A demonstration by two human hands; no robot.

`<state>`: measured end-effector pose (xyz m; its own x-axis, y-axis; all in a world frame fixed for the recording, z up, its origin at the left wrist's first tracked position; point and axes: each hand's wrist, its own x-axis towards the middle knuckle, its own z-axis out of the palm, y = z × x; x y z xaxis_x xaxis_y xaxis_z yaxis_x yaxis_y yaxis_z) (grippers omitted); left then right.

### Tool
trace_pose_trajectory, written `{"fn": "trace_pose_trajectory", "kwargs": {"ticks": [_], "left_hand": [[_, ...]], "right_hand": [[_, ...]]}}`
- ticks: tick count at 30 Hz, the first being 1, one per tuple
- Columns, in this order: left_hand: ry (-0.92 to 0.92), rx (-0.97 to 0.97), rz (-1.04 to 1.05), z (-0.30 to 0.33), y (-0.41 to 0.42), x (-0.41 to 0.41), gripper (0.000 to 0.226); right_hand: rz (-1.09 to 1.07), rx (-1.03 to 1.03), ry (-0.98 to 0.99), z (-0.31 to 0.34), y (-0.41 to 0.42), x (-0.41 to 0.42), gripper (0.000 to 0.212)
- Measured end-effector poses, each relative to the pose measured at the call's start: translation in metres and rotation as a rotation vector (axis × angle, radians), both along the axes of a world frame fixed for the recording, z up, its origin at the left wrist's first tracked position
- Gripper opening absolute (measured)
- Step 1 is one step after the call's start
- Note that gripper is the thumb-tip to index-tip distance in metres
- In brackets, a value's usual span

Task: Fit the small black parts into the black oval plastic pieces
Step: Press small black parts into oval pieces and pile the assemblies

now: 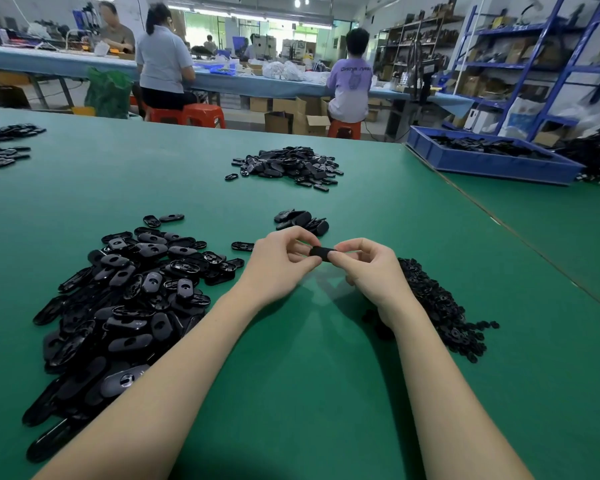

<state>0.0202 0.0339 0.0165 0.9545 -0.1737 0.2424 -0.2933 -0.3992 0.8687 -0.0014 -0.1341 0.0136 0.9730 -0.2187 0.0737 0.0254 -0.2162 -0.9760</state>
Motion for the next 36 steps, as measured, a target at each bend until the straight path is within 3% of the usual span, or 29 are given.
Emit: {"fn": "trace_pose_trajectory", "kwargs": {"ticks": [4, 7, 13, 25, 36], "left_hand": [[-0.157, 0.214, 0.065, -0.005, 0.005, 0.004, 0.012], [-0.241, 0.352, 0.231, -0.006, 0.007, 0.015, 0.016], [-0.302, 0.405, 0.446, 0.008, -0.012, 0.063, 0.022], [-0.162, 0.483, 0.483, 0.001, -0.025, 0.105, 0.026], [-0.255, 0.417, 0.380, -0.004, -0.013, 0.035, 0.020]], "right_hand": [[-0.031, -0.093, -0.014, 0.001, 0.006, 0.001, 0.009], [-0.042, -0.152, -0.026, 0.000, 0.008, 0.001, 0.009], [-0.010, -0.151, -0.006, -0.001, 0.009, 0.002, 0.003], [0.039, -0.150, 0.012, -0.002, 0.010, 0.001, 0.009], [0.015, -0.279, -0.046, -0.004, 0.015, 0.000, 0.007]]}}
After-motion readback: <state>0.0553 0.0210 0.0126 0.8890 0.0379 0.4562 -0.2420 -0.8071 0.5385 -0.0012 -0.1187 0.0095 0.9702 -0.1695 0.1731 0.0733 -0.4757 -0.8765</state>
